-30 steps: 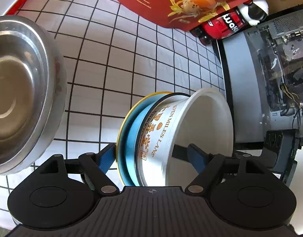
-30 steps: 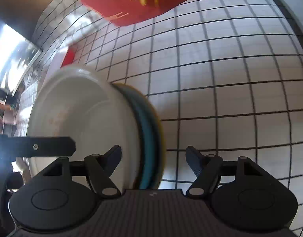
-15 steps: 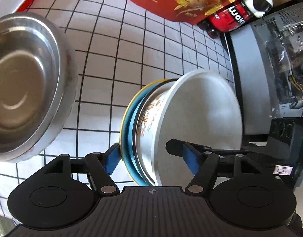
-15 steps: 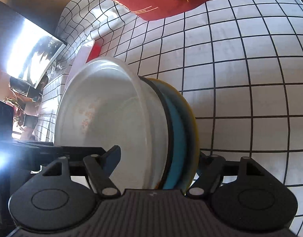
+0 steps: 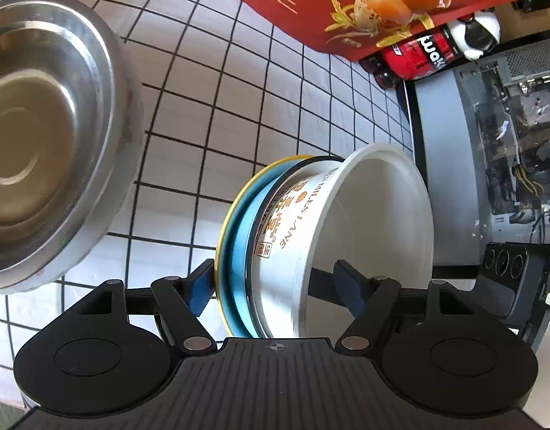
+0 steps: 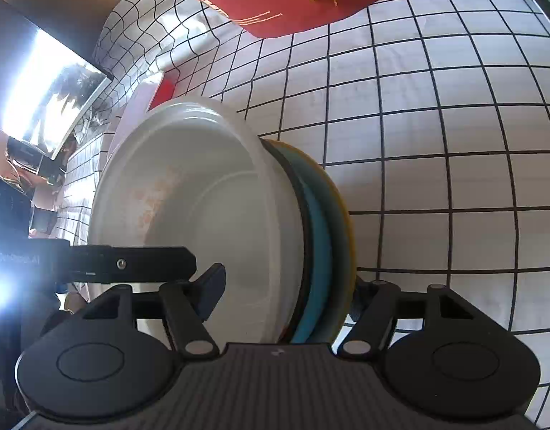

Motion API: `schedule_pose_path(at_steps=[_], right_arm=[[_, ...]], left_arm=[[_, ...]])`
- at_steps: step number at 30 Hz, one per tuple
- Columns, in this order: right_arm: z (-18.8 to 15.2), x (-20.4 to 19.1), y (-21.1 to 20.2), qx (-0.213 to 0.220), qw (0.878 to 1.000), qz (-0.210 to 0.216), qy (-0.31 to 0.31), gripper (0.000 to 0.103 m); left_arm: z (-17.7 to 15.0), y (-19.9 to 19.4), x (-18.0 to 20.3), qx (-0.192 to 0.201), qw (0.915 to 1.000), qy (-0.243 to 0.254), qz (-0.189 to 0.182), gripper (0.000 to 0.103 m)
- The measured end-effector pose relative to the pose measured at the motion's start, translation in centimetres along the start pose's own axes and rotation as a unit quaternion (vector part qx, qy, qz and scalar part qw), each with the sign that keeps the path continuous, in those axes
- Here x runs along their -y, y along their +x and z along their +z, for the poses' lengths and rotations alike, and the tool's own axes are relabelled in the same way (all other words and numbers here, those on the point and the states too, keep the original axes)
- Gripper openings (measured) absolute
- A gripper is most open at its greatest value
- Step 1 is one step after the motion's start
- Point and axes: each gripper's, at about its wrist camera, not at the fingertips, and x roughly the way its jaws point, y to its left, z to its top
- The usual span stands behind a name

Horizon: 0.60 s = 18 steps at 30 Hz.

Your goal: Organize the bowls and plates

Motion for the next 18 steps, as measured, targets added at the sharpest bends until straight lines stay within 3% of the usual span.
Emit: schedule_pose_path(at_steps=[7, 11, 18], right_arm=[[-0.2, -2.2, 1.6, -0.004, 1.000, 0.013, -0.016, 0.070], [-0.2, -2.5, 1.7, 0.000, 1.000, 0.018, -0.021, 0.072], [-0.5, -3.0, 1.7, 0.008, 0.999, 0.007, -0.042, 0.072]], left_arm=[[-0.1, -1.4, -0.7, 0.014, 0.9992, 0.007, 0.036, 0.077], [0.3, -1.9, -1.9, 0.010, 0.9998, -0.003, 0.020, 0.077], [1.4, -1.2, -1.1, -0.015, 0.9984, 0.042, 0.033, 0.078]])
